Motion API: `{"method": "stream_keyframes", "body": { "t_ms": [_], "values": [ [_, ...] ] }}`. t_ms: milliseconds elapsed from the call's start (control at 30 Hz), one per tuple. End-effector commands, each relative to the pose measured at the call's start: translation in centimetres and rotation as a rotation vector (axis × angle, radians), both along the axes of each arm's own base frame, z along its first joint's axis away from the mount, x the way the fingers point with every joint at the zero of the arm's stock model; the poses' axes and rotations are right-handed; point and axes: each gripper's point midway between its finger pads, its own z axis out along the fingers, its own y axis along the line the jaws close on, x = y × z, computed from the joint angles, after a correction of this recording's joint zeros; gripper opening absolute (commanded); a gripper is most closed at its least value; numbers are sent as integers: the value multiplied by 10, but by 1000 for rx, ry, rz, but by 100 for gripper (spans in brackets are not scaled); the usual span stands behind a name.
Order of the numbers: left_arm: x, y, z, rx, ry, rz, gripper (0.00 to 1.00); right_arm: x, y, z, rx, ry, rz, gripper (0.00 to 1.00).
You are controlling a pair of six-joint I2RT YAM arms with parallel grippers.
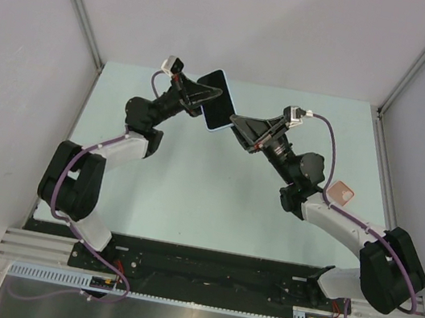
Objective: Take the phone out of the phone case
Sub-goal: Remove the phone case from the phone.
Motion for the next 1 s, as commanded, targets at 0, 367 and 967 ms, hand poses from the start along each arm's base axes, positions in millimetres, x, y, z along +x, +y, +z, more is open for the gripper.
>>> {"method": "stream_keyframes", "body": {
  "t_ms": [0, 367, 967],
  "values": [
    [-63, 26, 55, -171, -371, 8, 0, -88, -70, 119, 403, -439, 37, 36],
    [-63, 27, 57, -174, -373, 9, 0, -85, -69, 114, 397, -424, 34, 6],
    [-136, 34, 126, -228, -602, -100, 0, -37, -47, 69, 447, -113, 104, 0]
  ]
}}
